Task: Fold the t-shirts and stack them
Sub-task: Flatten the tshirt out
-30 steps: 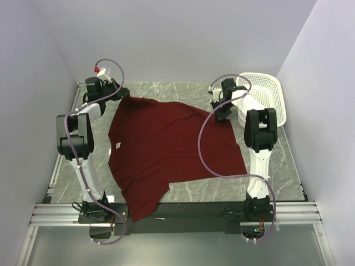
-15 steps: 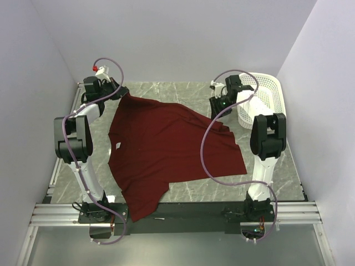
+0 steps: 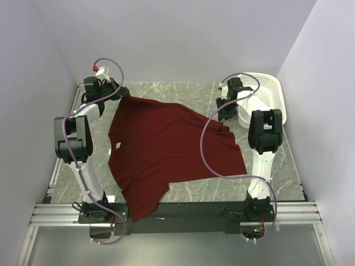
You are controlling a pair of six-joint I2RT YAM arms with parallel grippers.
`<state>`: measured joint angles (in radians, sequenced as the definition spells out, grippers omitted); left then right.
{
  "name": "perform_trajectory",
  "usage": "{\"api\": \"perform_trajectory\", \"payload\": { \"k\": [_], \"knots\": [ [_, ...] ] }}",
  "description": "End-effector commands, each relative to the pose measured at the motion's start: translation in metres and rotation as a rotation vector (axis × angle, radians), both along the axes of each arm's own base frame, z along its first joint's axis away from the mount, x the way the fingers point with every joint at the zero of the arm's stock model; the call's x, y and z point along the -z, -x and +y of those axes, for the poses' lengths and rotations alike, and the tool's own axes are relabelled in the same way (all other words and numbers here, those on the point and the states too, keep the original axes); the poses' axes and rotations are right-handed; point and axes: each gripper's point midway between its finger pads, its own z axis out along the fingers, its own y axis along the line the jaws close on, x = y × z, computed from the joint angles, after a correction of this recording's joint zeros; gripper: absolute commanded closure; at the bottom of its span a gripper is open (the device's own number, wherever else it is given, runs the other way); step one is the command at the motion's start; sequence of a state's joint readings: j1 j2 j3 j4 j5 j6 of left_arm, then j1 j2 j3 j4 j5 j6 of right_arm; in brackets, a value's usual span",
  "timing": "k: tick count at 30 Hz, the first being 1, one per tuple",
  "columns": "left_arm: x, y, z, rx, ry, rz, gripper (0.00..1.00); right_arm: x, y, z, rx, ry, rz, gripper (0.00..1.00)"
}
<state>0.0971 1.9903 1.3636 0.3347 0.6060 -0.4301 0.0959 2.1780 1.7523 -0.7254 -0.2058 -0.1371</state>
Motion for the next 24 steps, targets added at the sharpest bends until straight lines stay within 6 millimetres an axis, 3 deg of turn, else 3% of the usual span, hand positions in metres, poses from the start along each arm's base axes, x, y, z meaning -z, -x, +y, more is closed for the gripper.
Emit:
{"api": "perform_trajectory", "payload": {
  "k": [1,12,20,23,24],
  "knots": [
    [-0.038,0.002,0.000,0.025,-0.025,-0.107,0.99,0.001,-0.002,-0.008,0.045,0.030,0.002,0.53],
    [-0.041,0.004,0.000,0.022,-0.027,-0.112,0.99,0.022,0.015,0.001,0.022,0.011,0.083,0.52],
    [-0.042,0.004,0.000,0.022,-0.026,-0.114,0.99,0.021,0.023,0.006,0.020,-0.019,0.108,0.57],
    [-0.042,0.003,0.000,0.021,-0.025,-0.114,0.99,0.017,0.026,0.013,0.012,-0.054,0.118,0.69],
    [-0.043,0.004,0.000,0.022,-0.026,-0.116,0.99,0.017,0.027,0.014,0.011,-0.061,0.124,0.78]
  ]
}}
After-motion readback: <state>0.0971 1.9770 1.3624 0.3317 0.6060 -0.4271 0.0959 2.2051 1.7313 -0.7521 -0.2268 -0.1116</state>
